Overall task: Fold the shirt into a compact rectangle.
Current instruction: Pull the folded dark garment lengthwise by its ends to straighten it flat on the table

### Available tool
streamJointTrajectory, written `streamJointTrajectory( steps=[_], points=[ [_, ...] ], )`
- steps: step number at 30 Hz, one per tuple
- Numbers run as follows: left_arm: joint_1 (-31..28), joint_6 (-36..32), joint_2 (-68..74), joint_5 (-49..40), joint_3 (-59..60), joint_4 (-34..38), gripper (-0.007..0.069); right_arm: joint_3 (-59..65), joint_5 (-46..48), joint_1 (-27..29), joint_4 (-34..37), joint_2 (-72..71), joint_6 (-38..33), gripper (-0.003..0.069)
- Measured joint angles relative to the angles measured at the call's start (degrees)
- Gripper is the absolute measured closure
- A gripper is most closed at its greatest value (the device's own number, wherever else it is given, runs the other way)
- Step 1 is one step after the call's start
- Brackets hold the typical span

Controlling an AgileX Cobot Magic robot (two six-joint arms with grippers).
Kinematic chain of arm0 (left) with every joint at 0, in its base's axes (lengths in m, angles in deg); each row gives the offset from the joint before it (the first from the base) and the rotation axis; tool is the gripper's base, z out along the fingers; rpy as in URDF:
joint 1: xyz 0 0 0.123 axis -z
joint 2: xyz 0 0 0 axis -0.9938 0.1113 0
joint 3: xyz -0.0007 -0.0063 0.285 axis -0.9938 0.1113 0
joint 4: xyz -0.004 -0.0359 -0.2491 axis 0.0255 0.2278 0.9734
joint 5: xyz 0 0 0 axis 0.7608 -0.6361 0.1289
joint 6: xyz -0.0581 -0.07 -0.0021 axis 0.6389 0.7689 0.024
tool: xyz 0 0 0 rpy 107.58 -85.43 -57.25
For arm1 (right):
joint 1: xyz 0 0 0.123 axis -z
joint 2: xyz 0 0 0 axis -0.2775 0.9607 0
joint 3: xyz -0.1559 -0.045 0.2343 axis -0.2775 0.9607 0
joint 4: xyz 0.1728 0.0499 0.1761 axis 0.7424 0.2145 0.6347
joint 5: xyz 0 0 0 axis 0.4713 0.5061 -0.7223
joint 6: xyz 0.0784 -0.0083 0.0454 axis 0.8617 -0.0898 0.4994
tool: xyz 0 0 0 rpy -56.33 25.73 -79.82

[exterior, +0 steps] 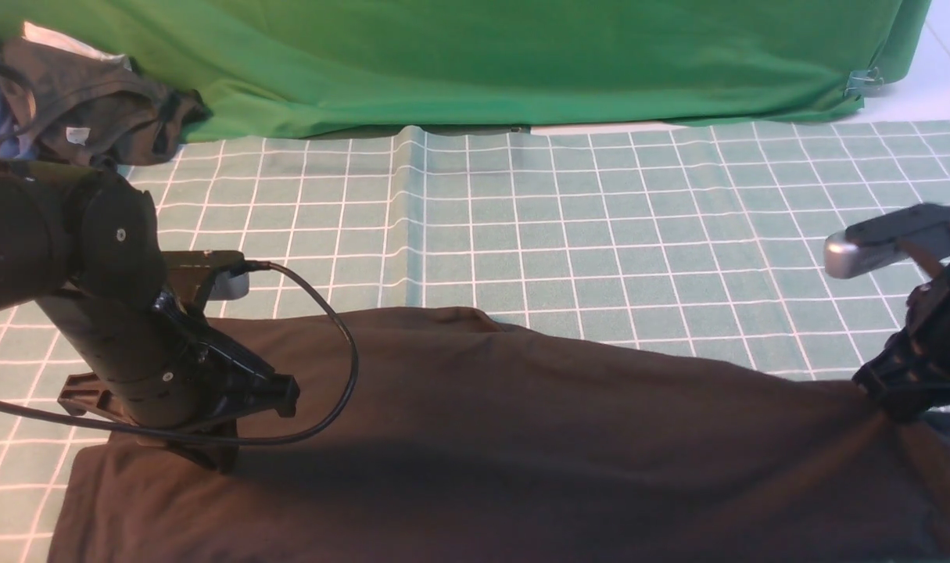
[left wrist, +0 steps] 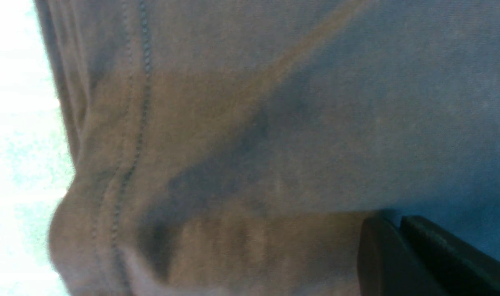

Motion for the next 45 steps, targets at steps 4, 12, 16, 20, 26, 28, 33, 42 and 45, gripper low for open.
streamJointTrajectory(
  steps=[4,12,16,20,26,28,33,42,45],
  points=[
    [0.0,0.0,0.0,0.0,0.0,0.0,0.0613,0.0,0.05,0.47,-1.06,-0.22,0.07,0.0629],
    [0.0,-0.14,0.0,0.0,0.0,0.0,0.0613,0.0,-5.81,2.68,-3.0,1.85,0.51,0.0517],
    [0.0,-0.48,0.0,-0.11,0.0,0.0,0.0613,-0.18,-7.57,2.74,-3.33,2.04,0.65,0.0375],
    [0.0,-0.54,0.0,-0.16,0.0,0.0,0.0613,-2.15,-4.46,2.74,-3.83,1.35,3.2,0.0374],
    [0.0,-0.59,0.0,1.39,0.0,1.61,0.0613,-2.38,-1.79,0.26,1.24,-4.77,4.98,0.0612],
    [0.0,-0.92,0.0,1.76,-0.06,2.67,0.0613,-1.83,-2.4,-1.02,2.97,-5.43,4.06,0.0624],
    [0.93,-6.55,0.31,2.46,-3.72,13.01,0.0613,-1.03,-3.37,-5.2,6.42,-5.08,2.42,0.0634],
    [2.87,-8.47,6.77,1.89,-18.41,11.11,0.061,-1.03,-5.01,-6.27,7.29,-5.08,2.2,0.0634],
    [2.94,-14.61,9.88,-0.02,-23.09,12.42,0.0585,-1.03,-5.06,-6.27,7.6,-5.08,2.2,0.0634]
  ],
)
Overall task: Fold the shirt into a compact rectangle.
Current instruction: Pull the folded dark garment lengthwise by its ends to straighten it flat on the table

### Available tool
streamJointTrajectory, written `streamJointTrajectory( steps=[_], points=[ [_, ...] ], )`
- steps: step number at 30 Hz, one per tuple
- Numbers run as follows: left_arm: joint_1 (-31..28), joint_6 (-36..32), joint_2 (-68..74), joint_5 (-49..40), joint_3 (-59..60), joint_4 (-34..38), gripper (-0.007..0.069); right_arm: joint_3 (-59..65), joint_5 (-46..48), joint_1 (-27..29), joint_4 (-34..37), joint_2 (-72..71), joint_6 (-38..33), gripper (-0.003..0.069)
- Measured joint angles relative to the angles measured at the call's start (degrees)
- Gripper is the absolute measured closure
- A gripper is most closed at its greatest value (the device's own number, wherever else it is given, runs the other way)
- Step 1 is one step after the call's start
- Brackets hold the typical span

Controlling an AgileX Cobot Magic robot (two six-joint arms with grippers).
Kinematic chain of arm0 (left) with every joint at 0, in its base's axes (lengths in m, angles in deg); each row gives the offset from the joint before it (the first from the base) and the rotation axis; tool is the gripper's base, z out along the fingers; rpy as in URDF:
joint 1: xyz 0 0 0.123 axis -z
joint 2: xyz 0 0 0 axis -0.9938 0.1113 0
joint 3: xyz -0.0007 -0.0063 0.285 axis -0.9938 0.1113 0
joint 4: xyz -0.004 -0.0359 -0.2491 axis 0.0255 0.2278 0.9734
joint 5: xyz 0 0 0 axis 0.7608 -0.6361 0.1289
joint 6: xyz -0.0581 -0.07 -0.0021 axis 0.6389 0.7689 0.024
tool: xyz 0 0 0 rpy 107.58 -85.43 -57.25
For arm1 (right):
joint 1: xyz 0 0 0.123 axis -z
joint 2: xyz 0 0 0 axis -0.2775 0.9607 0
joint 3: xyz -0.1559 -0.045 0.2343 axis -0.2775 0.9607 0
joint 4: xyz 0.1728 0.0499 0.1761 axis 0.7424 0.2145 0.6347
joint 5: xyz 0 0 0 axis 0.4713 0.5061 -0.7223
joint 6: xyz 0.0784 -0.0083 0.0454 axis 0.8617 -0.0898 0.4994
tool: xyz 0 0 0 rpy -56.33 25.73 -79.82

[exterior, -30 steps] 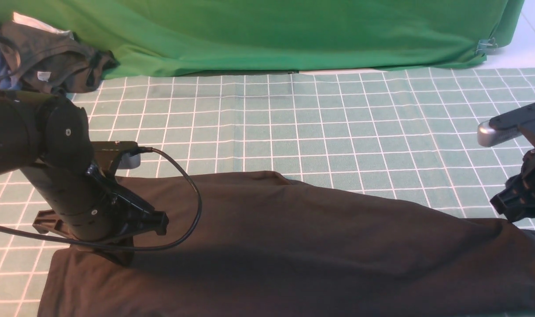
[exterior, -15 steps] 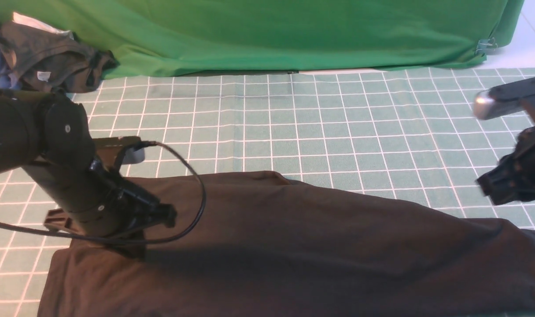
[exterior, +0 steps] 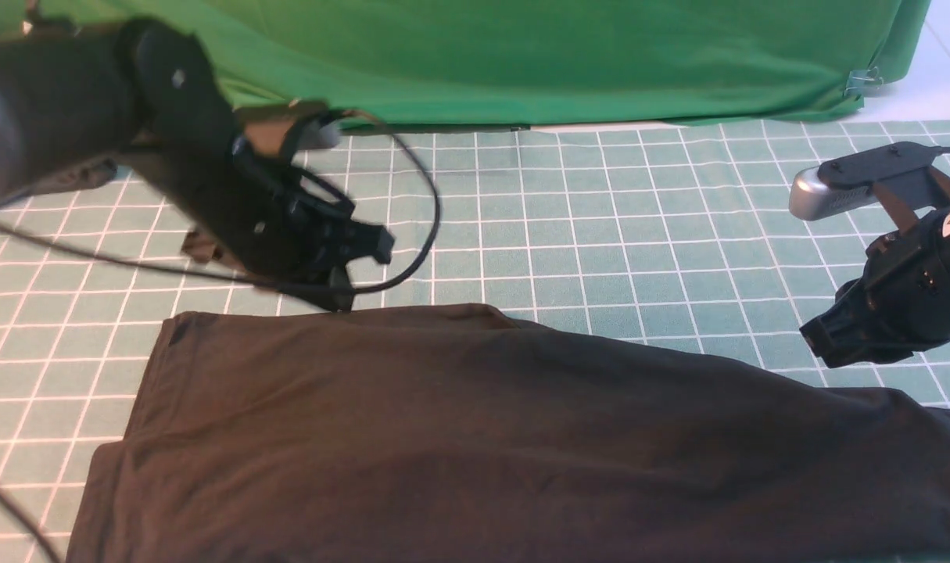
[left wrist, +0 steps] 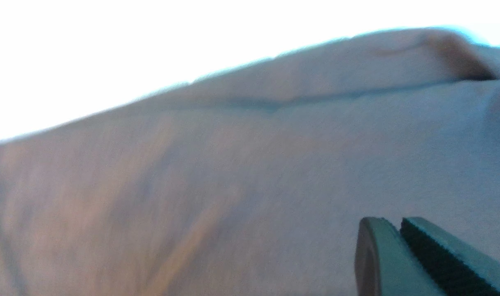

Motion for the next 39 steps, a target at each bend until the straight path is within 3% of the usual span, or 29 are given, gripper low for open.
streamJointTrajectory(
  steps=[3,7,8,9,13,18,33,39],
  points=[
    [0.29,-1.79,1.99,-0.23,-2.66,1.23,0.0552,0.0,0.0,0.0,0.0,0.0,0.0,0.0634],
    [1.81,-3.4,6.37,0.18,-6.09,1.35,0.0438,0.0,0.0,0.0,0.07,0.0,0.0,0.0634],
    [3.2,-4.86,8.25,-0.08,-7.27,1.35,0.038,0.0,0.0,0.0,0.13,0.0,0.0,0.0636],
    [3.2,-5.07,8.46,-0.06,-7.27,1.35,0.038,0.0,0.0,0.0,0.13,0.0,0.0,0.0636],
    [7.96,-9.21,12.71,1.59,-8.51,0.99,0.0223,0.0,0.0,0.0,0.17,0.0,0.0,0.0636],
    [11.81,-8.28,14.86,6.8,-9.56,-1.09,0.0145,0.0,0.07,0.0,0.17,0.0,0.0,0.0636],
    [14.28,-10.86,20.06,10.48,-10.11,-5.7,0.0148,0.0,0.07,0.0,0.17,0.0,0.0,0.0636],
    [14.28,-10.93,21.02,9.71,-10.18,-6.66,0.0314,0.0,0.07,0.0,0.17,0.0,0.0,0.0636]
  ],
)
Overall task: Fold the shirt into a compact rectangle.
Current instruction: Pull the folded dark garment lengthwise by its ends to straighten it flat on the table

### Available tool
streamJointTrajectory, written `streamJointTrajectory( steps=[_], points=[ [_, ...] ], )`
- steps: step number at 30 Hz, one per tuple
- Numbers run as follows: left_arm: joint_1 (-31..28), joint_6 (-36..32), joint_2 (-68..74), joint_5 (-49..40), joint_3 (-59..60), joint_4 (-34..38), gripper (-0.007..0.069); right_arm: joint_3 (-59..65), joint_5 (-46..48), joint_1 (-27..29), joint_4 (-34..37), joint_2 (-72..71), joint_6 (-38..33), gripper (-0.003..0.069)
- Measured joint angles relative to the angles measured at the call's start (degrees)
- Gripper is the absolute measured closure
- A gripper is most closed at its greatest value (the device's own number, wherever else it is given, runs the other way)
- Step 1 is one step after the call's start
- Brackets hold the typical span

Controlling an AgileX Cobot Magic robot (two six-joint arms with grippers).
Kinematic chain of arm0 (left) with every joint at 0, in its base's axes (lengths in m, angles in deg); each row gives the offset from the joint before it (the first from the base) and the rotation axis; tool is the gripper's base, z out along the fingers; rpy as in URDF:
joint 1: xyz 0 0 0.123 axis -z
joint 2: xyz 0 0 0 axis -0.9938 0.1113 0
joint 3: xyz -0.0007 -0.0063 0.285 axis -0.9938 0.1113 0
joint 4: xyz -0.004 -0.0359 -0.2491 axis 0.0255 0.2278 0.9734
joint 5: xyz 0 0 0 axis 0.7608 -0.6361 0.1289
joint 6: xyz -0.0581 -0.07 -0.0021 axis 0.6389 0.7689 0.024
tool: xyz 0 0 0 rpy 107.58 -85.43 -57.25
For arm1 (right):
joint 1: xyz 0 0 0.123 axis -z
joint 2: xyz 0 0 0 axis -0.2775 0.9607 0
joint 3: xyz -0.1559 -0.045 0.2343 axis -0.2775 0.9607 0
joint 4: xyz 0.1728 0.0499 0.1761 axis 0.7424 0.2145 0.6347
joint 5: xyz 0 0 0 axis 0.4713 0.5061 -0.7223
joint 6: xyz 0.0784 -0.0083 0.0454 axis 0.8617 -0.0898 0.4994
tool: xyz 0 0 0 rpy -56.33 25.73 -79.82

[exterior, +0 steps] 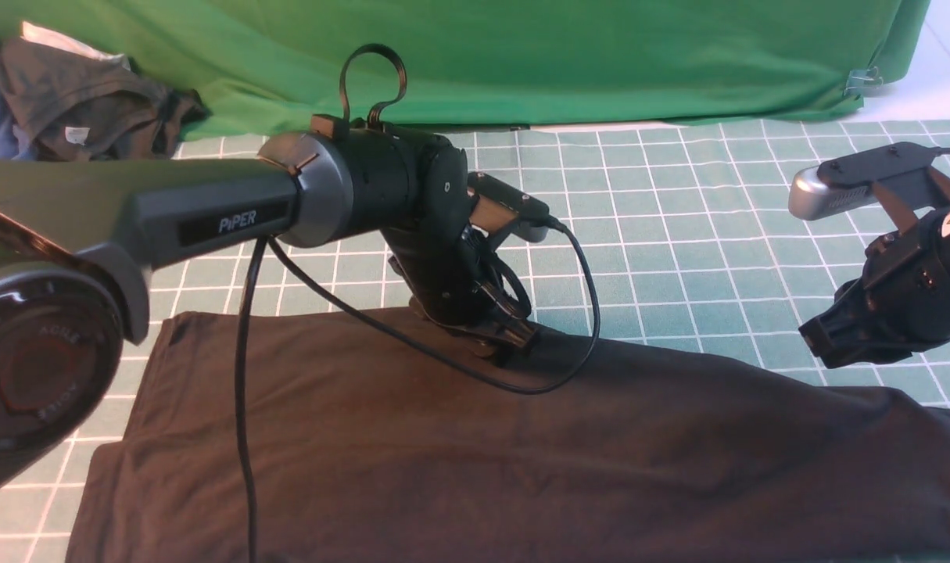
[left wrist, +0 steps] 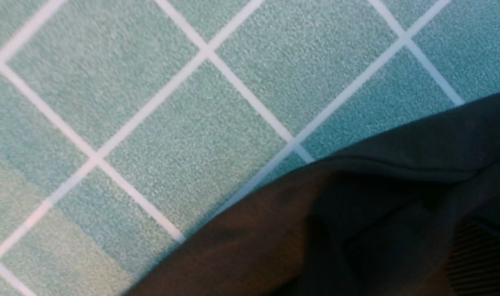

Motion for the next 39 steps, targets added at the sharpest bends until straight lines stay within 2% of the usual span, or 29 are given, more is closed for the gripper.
streamJointTrajectory(
  steps=[1,3,6,16,25,28,30,31,32,33,34,35,36,37,39],
  points=[
    [0.0,-0.05,0.0,-0.33,-0.04,-0.07,0.0359,0.0,0.0,0.0,0.0,0.0,0.0,0.0636],
    [0.0,-0.65,0.0,-1.01,-0.07,-0.26,0.051,0.0,0.0,0.0,0.0,0.0,0.0,0.0638],
    [0.04,-1.03,0.0,-1.8,-0.46,-1.9,0.0599,0.0,0.0,0.0,0.0,0.0,0.0,0.0638],
    [0.04,4.02,-1.59,-5.86,-6.21,-11.56,0.061,0.0,-0.05,0.0,0.0,0.0,0.0,0.0638],
    [0.04,3.08,-0.47,-3.03,-6.7,-12.84,0.0606,0.0,-0.21,0.0,0.0,0.0,0.0,0.0638],
    [0.04,3.08,-0.02,-2.73,-6.7,-13.04,0.0573,0.0,-0.21,0.0,0.0,0.0,0.0,0.0638],
    [0.04,3.68,0.02,-1.93,-6.7,-13.68,0.0502,0.0,-0.21,0.0,0.0,0.0,0.0,0.0638],
    [0.04,4.93,0.02,-1.22,-6.76,-14.97,0.044,0.0,-0.21,0.0,0.0,0.0,0.0,0.0638],
    [0.04,5.12,0.02,-1.21,-6.76,-14.97,0.044,0.0,-0.21,0.0,0.0,0.0,0.0,0.0638],
    [0.04,8.38,0.02,-0.83,-6.83,-18.12,0.0341,0.0,-0.21,0.0,0.0,0.0,0.0,0.0638],
    [0.04,8.85,0.02,-0.83,-6.89,-18.55,0.0341,0.0,-0.21,0.0,0.0,0.0,0.0,0.0638],
    [0.04,13.25,0.02,-1.66,-7.39,-22.95,0.0259,0.0,-0.21,0.0,0.0,0.0,0.0,0.0638],
    [0.04,13.86,0.02,-1.85,-7.39,-22.94,0.0251,0.0,-0.21,0.0,0.0,0.0,0.0,0.0638],
    [0.04,18.88,-0.15,-4.02,-8.28,-27.56,0.0196,0.0,-0.21,0.0,0.0,0.0,0.0,0.0638],
    [-0.02,22.17,-0.66,-7.38,-9.08,-31.31,0.0165,0.0,-0.21,0.0,0.0,0.0,0.0,0.0638]
  ],
)
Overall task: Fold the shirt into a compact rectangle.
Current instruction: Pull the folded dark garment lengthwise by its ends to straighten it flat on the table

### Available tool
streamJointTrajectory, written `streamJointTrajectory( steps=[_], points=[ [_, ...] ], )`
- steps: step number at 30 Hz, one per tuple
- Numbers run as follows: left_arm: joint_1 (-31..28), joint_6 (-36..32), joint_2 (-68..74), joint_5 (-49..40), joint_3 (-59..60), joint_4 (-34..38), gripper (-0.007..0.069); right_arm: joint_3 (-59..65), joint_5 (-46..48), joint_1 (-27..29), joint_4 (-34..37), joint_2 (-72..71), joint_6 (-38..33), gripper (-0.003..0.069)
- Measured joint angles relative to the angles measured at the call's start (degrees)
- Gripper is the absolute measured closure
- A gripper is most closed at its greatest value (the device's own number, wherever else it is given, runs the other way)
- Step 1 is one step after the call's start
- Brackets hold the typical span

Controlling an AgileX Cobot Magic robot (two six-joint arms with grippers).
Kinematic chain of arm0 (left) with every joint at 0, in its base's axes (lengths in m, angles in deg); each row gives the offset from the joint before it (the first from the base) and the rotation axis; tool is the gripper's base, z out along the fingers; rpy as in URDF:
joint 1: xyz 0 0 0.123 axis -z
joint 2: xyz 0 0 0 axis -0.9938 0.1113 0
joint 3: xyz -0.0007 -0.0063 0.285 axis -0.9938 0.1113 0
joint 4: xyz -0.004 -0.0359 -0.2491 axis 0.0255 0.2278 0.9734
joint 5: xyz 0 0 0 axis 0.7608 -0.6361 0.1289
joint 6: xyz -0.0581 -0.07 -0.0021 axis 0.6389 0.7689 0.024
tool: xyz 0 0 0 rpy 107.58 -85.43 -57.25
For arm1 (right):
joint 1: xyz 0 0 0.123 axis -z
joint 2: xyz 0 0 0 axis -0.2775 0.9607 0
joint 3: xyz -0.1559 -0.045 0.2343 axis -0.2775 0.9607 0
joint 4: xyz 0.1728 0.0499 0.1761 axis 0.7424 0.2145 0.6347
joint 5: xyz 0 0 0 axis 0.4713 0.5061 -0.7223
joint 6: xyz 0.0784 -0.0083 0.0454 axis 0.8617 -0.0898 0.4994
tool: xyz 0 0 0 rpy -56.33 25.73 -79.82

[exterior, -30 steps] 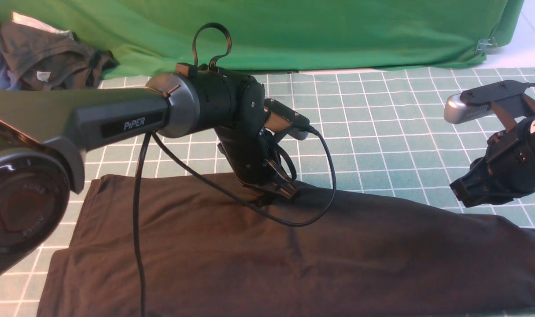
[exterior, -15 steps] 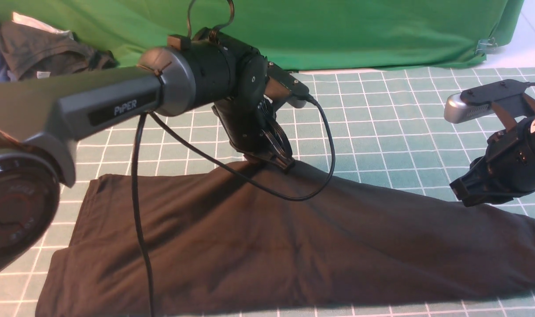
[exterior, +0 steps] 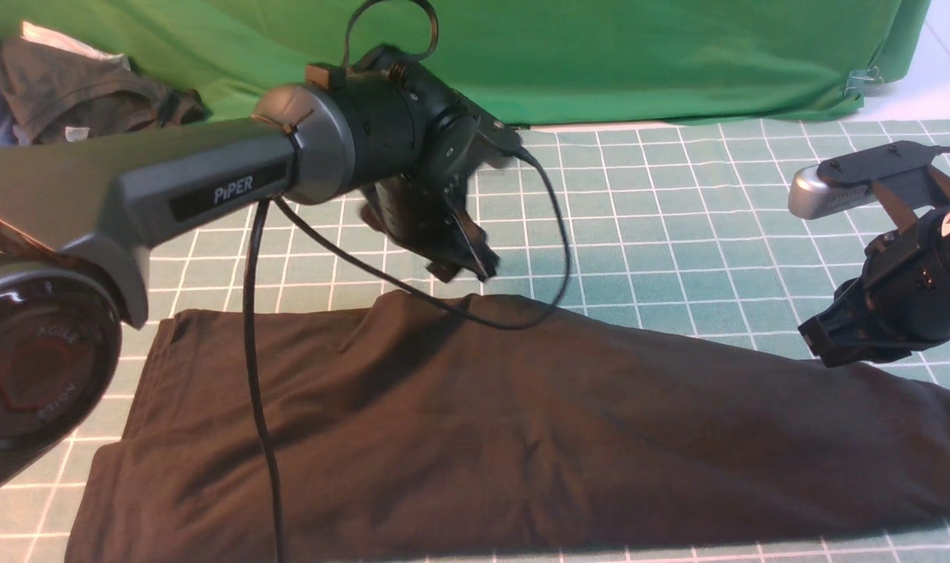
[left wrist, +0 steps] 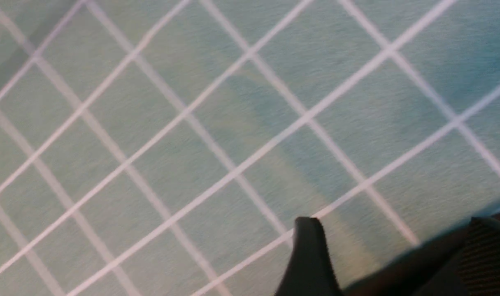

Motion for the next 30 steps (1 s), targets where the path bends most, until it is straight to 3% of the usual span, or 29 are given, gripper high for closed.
streamJointTrajectory(
  steps=[2,6,7,8,9,11,13,16,24,30],
  points=[
    [-0.83,1.89,-1.18,-5.1,-0.79,-2.62,0.0174,0.0,0.0,-0.04,0.0,0.0,0.0,0.0638],
    [-5.11,2.57,-3.24,-11.65,-1.14,0.92,0.0312,0.0,0.0,-0.04,0.0,0.0,0.0,0.0638],
    [-8.86,2.57,-4.17,-13.45,-1.14,6.06,0.0431,0.0,0.0,-0.04,0.0,0.0,0.0,0.0638],
    [-10.94,2.14,-4.44,-14.18,-1.14,10.29,0.0502,0.0,0.0,-0.04,0.0,0.0,0.0,0.0638],
    [-14.17,1.25,-4.65,-15.01,-1.07,16.11,0.0557,0.0,0.0,-0.04,0.0,0.0,0.0,0.0638],
    [-18.25,0.49,-4.65,-16.45,-0.74,21.52,0.0594,0.0,0.06,-0.04,0.0,0.0,0.0,0.0638],
    [-22.37,-0.03,-4.65,-17.7,0.23,24.61,0.0612,0.0,0.19,-0.04,0.0,0.07,-0.08,0.0638],
    [-25.86,-0.29,-4.97,-18.34,2.84,23.55,0.0622,0.0,0.25,-0.04,0.02,0.07,-1.15,0.0638],
    [-26.32,1.85,-6.84,-13.46,9.76,19.15,0.0619,0.0,0.03,-0.04,0.02,0.07,-1.76,0.0638],
    [-26.32,2.42,-6.66,-7.76,10.33,17.13,0.0563,0.0,-0.03,-0.04,0.02,0.07,-2.87,0.0638]
  ],
)
